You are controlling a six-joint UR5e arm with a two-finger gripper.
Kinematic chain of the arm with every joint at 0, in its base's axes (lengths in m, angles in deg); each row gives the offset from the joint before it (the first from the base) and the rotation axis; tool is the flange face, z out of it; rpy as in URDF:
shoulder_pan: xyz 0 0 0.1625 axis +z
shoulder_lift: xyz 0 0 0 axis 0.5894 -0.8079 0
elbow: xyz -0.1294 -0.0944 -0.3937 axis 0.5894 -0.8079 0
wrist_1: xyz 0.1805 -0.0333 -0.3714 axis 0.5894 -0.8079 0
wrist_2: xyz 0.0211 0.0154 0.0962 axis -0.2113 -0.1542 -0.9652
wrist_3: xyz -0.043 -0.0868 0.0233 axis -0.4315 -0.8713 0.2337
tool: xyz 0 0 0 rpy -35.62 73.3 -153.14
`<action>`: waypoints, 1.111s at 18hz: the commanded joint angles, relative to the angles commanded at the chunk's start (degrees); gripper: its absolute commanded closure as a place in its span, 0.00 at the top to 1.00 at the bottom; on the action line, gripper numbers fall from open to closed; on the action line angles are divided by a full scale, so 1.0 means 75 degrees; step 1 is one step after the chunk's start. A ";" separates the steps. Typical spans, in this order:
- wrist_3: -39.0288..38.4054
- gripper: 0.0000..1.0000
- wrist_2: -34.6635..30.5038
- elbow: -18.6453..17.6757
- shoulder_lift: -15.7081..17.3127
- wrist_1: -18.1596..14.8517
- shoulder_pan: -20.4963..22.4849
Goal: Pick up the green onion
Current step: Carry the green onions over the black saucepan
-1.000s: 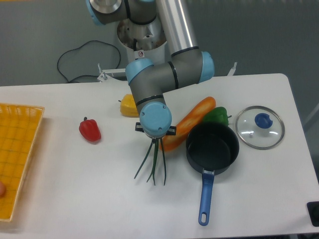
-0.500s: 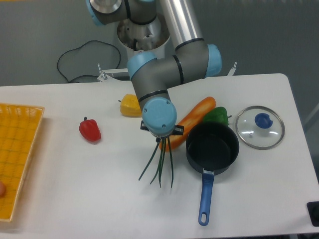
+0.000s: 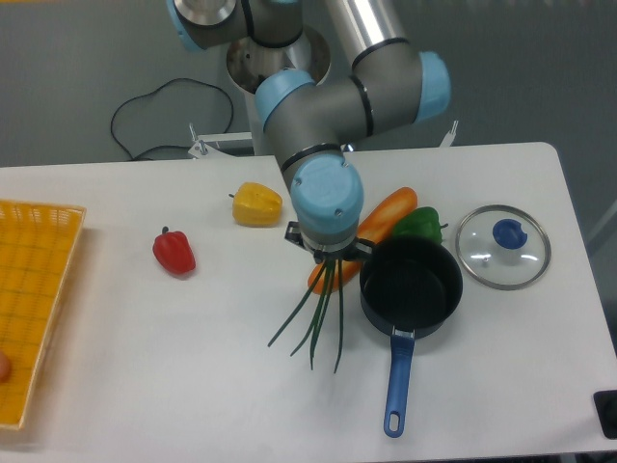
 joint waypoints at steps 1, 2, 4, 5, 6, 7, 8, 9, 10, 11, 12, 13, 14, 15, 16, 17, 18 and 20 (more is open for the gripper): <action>0.0246 0.16 0.0000 0.0000 0.0035 0.0011 0.0129; 0.0492 0.16 -0.0070 0.0000 0.0117 0.0012 0.0246; 0.0996 0.16 -0.0420 -0.0105 0.0234 0.0023 0.0411; 0.1208 0.16 -0.0503 -0.0105 0.0270 0.0035 0.0481; 0.1337 0.17 -0.0550 -0.0105 0.0282 0.0035 0.0609; 0.1408 0.17 -0.0574 -0.0105 0.0305 0.0035 0.0727; 0.1479 0.17 -0.0563 -0.0105 0.0317 0.0035 0.0856; 0.1595 0.17 -0.0574 -0.0117 0.0317 0.0023 0.0926; 0.1724 0.17 -0.0586 -0.0105 0.0375 0.0035 0.0950; 0.1830 0.17 -0.0598 -0.0117 0.0422 0.0012 0.1078; 0.1900 0.17 -0.0598 -0.0140 0.0434 0.0012 0.1161; 0.1982 0.17 -0.0598 -0.0175 0.0446 0.0012 0.1173; 0.2018 0.17 -0.0598 -0.0187 0.0457 0.0012 0.1185; 0.2018 0.17 -0.0598 -0.0211 0.0458 0.0023 0.1185; 0.2018 0.17 -0.0598 -0.0222 0.0458 0.0023 0.1173; 0.2007 0.17 -0.0598 -0.0223 0.0446 0.0012 0.1162; 0.2007 0.17 -0.0598 -0.0269 0.0446 0.0023 0.1150; 0.2018 0.17 -0.0586 -0.0293 0.0446 0.0035 0.1138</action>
